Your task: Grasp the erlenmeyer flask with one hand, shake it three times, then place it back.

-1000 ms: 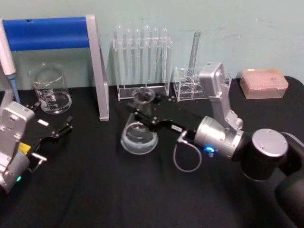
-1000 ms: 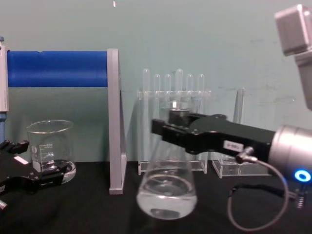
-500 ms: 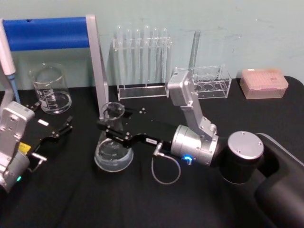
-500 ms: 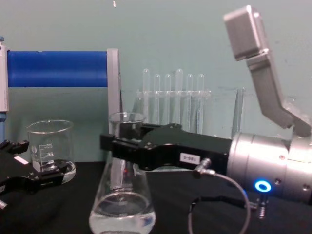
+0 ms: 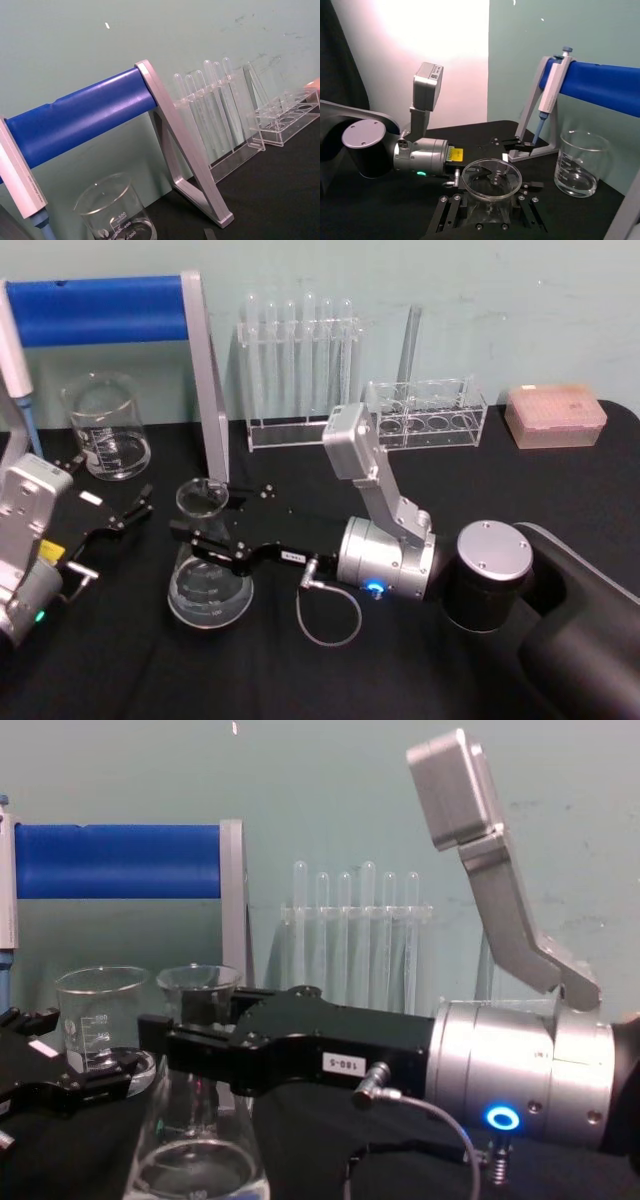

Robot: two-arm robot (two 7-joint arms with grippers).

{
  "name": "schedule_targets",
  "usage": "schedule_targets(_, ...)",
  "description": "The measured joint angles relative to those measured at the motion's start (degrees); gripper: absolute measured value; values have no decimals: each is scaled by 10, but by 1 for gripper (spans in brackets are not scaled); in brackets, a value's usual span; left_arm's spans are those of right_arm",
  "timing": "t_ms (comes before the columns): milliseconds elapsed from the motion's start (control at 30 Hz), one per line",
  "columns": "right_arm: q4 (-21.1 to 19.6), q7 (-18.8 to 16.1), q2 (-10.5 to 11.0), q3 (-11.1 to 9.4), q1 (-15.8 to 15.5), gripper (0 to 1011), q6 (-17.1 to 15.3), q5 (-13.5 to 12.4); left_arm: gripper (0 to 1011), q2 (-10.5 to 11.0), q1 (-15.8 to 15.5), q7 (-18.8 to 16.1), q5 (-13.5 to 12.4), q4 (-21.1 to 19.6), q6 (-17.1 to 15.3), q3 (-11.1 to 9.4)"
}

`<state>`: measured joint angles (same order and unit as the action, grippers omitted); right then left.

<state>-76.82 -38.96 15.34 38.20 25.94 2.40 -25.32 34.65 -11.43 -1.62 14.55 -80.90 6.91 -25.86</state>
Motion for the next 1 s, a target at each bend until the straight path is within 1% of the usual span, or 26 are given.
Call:
schedule_targets(133,0,2,0,1,1,450,2,-2,1001,0,0,0,0,0,0,0)
schedule_targets(200,0,9,2,-1,1,450,4,-2,1001,0,0,0,0,0,0,0)
schedule_targets(333,0,37,5,-14,-2,450,5,2,1001,0,0,0,0,0,0,0)
schedule_targets(367,0,37,5,-14,-2,449,5,2,1001,0,0,0,0,0,0,0)
schedule_targets(400,1,48,7,-21,-4,450,6,5,1001,0,0,0,0,0,0,0)
schedule_targets(467,1,58,8,-28,-7,450,6,7,1001,0,0,0,0,0,0,0)
schedule_targets(500,1,69,9,-35,-9,450,6,8,1001,0,0,0,0,0,0,0)
schedule_targets(667,0,103,13,-61,-18,450,5,14,1001,0,0,0,0,0,0,0)
schedule_targets(700,-1,115,15,-71,-23,450,5,15,1001,0,0,0,0,0,0,0)
schedule_targets(733,-1,119,16,-75,-24,450,4,16,1001,0,0,0,0,0,0,0)
schedule_targets(767,-3,132,18,-86,-29,450,3,17,1001,0,0,0,0,0,0,0)
schedule_targets(1000,-15,178,25,-124,-48,450,-2,29,1001,0,0,0,0,0,0,0)
